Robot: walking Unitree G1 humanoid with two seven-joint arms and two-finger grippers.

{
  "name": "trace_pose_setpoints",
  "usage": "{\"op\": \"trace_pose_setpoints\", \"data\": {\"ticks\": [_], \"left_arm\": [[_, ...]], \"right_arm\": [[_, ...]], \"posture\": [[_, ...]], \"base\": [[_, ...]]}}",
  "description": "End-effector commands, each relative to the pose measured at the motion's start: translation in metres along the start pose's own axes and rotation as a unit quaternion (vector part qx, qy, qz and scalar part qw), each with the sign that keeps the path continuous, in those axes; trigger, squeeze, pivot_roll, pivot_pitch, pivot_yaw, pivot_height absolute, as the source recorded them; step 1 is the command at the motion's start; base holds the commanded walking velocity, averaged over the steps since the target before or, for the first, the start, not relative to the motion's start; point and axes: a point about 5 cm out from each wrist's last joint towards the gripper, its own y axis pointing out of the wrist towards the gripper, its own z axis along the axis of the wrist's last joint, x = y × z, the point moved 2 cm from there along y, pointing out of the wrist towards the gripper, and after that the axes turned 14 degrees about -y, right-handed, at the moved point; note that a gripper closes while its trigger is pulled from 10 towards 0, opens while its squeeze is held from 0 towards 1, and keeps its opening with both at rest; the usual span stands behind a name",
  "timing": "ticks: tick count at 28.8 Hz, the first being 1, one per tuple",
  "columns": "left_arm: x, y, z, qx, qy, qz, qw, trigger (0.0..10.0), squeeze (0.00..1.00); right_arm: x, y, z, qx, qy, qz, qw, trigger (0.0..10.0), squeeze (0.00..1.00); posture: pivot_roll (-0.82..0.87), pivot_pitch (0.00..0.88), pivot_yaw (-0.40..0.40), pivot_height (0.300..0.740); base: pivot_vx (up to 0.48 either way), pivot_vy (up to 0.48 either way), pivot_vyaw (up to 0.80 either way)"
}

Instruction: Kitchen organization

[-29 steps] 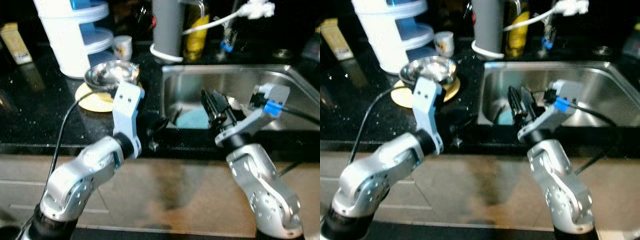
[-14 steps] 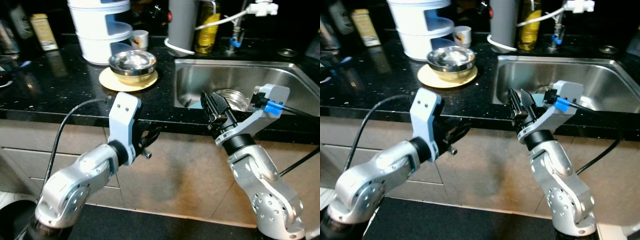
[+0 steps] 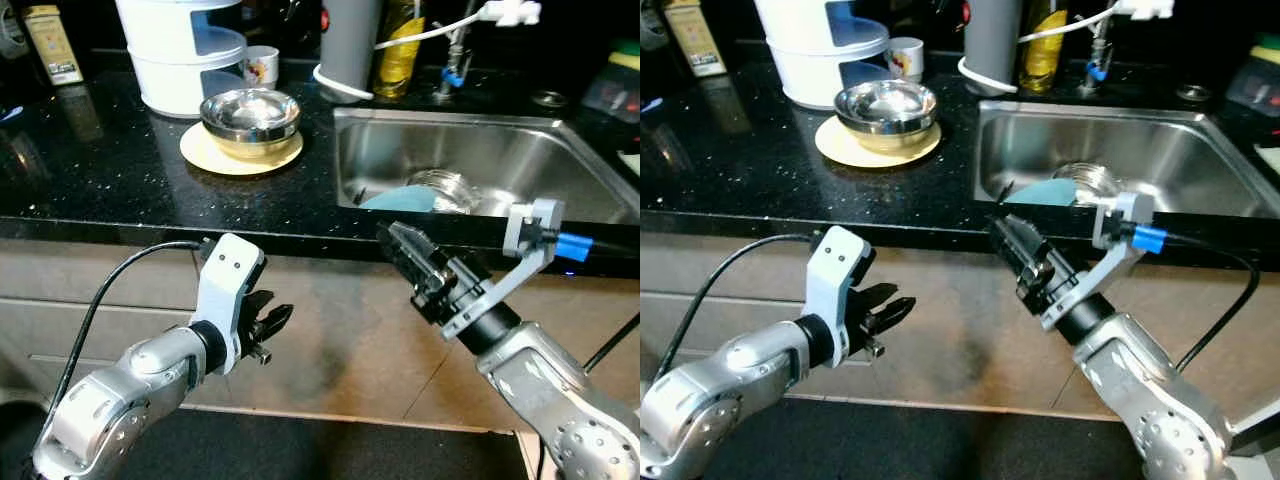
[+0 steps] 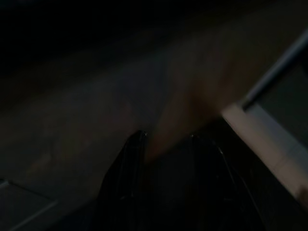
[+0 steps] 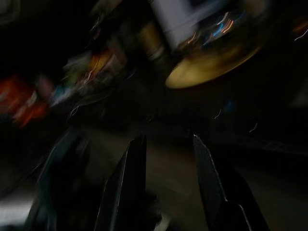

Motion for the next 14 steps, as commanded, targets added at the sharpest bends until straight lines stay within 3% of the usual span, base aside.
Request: {"op": "trace_pose_setpoints", "data": {"ticks": [1,4,5,9,12,13,14], "left_arm": [[0.0,-0.007,-0.016,-0.04,0.015,-0.02,0.999,10.0,0.0],[-0.02,-0.011,-0.043,-0.106,0.029,0.027,0.994,10.0,0.0],[-0.02,-0.011,-0.043,-0.106,0.029,0.027,0.994,10.0,0.0],[-0.051,-0.011,-0.097,-0.151,-0.017,0.16,0.975,10.0,0.0],[-0.068,-0.012,-0.134,-0.143,-0.042,0.233,0.961,10.0,0.0],[-0.068,-0.012,-0.134,-0.143,-0.042,0.233,0.961,10.0,0.0],[-0.075,-0.012,-0.149,-0.133,-0.07,0.256,0.955,10.0,0.0]], "right_arm": [[0.002,-0.015,-0.017,-0.055,0.001,0.026,0.998,10.0,0.0],[0.016,-0.029,-0.053,-0.156,-0.015,-0.006,0.988,10.0,0.0],[0.016,-0.029,-0.053,-0.156,-0.015,-0.006,0.988,10.0,0.0],[0.054,-0.058,-0.136,-0.31,-0.048,-0.15,0.938,10.0,0.0],[0.067,-0.079,-0.191,-0.371,-0.056,-0.235,0.897,10.0,0.0],[0.067,-0.079,-0.191,-0.371,-0.056,-0.235,0.897,10.0,0.0],[0.065,-0.084,-0.21,-0.385,-0.057,-0.244,0.888,10.0,0.0]], "posture": [[-0.07,0.185,-0.031,0.74],[-0.07,0.185,-0.03,0.74],[-0.07,0.185,-0.03,0.74],[-0.06,0.19,-0.015,0.74],[-0.06,0.19,-0.015,0.74],[-0.06,0.19,-0.015,0.74],[-0.06,0.186,-0.011,0.74]], "base": [[0.0,0.0,0.0],[0.0,0.0,0.0],[0.0,0.0,0.0],[0.0,0.0,0.0],[0.0,0.0,0.0],[0.0,0.0,0.0],[0.0,0.0,0.0]]}}
